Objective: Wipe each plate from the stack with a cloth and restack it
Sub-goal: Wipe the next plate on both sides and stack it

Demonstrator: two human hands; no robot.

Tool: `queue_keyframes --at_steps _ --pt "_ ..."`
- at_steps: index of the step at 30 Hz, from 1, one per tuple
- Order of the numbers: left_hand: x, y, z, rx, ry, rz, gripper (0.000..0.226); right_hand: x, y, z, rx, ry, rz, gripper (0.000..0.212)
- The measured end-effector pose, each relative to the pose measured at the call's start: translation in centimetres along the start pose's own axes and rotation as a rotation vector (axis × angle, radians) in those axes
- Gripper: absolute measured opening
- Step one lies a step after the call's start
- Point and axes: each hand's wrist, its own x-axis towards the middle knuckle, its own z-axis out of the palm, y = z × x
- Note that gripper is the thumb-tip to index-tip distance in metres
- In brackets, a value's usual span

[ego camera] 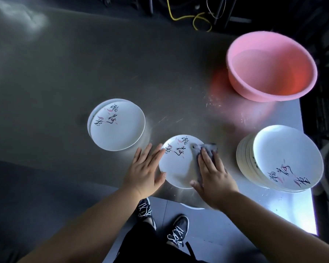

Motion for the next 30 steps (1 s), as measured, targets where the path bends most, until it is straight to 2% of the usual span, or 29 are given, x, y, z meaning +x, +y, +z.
queue_keyframes --at_steps 5,9,11,14,17,21,27,30 --pt "0.0 -0.1 0.2 0.003 -0.004 -0.014 0.075 4.2 0.9 -2.3 0.085 0.091 -0.102 0.091" --pt "0.0 -0.1 0.2 0.020 -0.071 -0.057 0.082 1.7 -0.1 -0.4 0.234 0.085 -0.006 0.092" --pt "-0.2 0.0 0.4 -0.006 -0.048 -0.046 0.083 -1.2 -1.1 1.0 0.282 0.087 0.044 0.093" --pt "-0.2 0.3 0.0 -0.013 0.021 0.043 0.073 -2.5 -1.2 1.1 0.296 0.035 0.051 0.088" --pt "-0.1 0.9 -0.6 0.024 0.024 0.140 0.060 0.7 0.4 -1.0 0.266 0.072 -0.017 0.081" --pt "0.0 0.8 -0.1 -0.089 0.052 0.110 0.038 3.2 1.4 -2.1 0.276 0.082 -0.088 0.074" --pt "-0.1 1.1 -0.1 -0.167 0.103 0.128 0.037 -2.3 -2.5 1.4 0.293 0.007 0.042 0.090" --pt "-0.1 1.1 0.1 -0.141 0.059 0.093 0.037 1.0 -1.1 -0.8 0.300 0.082 0.028 0.081"
